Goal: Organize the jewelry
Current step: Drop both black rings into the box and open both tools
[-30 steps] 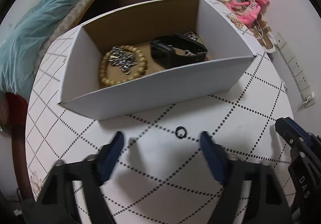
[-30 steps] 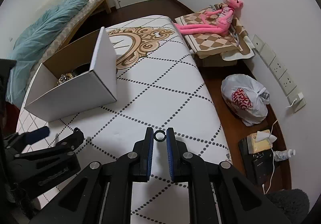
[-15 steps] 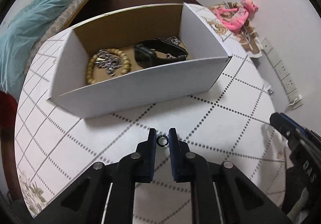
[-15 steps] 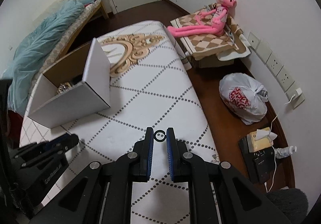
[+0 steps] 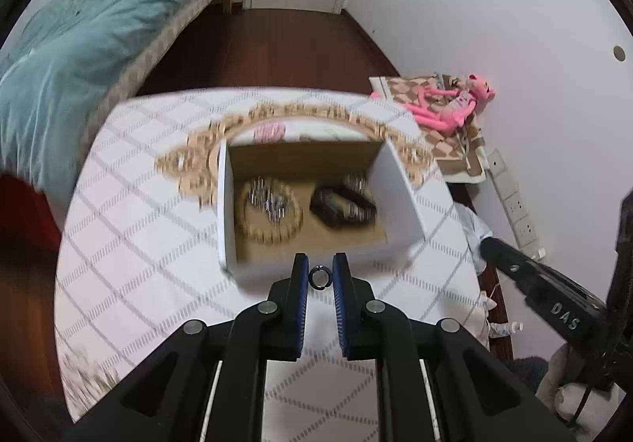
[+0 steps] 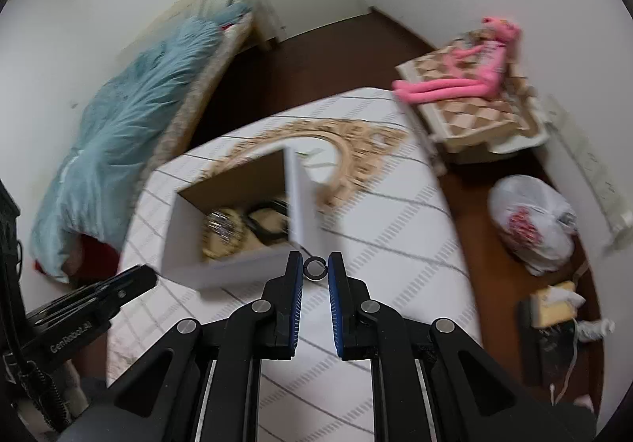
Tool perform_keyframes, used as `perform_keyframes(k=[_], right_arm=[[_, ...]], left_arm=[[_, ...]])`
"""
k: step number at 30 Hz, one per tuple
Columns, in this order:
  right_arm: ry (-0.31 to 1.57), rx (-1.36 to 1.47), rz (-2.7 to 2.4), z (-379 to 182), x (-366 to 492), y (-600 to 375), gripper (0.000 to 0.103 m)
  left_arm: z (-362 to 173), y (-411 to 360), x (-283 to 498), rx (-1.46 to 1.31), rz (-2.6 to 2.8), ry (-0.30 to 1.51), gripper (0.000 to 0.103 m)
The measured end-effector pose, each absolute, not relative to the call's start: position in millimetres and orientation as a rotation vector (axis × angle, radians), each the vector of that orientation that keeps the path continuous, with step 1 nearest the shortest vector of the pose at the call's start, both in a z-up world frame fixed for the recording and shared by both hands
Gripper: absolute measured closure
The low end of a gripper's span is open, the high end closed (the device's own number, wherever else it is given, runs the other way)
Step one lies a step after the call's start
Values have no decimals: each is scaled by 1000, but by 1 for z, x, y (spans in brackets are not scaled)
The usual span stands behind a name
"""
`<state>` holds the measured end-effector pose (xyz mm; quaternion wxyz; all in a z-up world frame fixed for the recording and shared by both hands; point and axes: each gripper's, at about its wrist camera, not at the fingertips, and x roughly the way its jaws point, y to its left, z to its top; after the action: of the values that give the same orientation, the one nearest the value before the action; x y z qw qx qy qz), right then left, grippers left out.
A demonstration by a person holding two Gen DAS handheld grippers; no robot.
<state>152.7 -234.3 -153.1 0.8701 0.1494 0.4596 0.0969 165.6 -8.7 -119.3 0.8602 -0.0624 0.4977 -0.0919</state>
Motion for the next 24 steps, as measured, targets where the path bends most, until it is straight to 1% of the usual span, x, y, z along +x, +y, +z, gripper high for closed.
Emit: perform_keyframes(k=[3,7,12,13,15,16,17,18,19,20,23,24], right_arm=[[1003,307,258,-152,188,-217,90],[1079,302,291,-162,233,-201,90],[1227,290,345,-184,274,-182,89],[1241,286,343,-185,277,-181,89],[1278,282,350,-190,284,-177,89],[1288,286,347,-192,286,-178,87],[1291,290,345,-192,286,-178,84],[1291,297,350,-192,286,-178,75],[1292,304,352,-191,286,-179,66],[1286,294,340,-189,285,-179,65],[1261,249,322,-178,280,-178,63],[1247,212,301,-173,276,-177,55]], left_arm=[[-116,-2,198,-134,-189,1052,93],[-129,7,233,-143,-186,1107,93],[-146,11,254,-145,-159,1184,92],[-149,12,258,-148,-151,1199,91],[-151,13,263,-144,-130,1218,86],[-151,14,264,-141,-121,1222,80],[-150,15,265,-132,-110,1217,66],[-147,16,266,-120,-96,1207,55],[-145,17,266,-118,-89,1195,36],[-143,19,266,-118,-82,1187,28],[-136,25,264,-110,-53,1171,28],[-135,26,265,-107,-45,1170,27]])
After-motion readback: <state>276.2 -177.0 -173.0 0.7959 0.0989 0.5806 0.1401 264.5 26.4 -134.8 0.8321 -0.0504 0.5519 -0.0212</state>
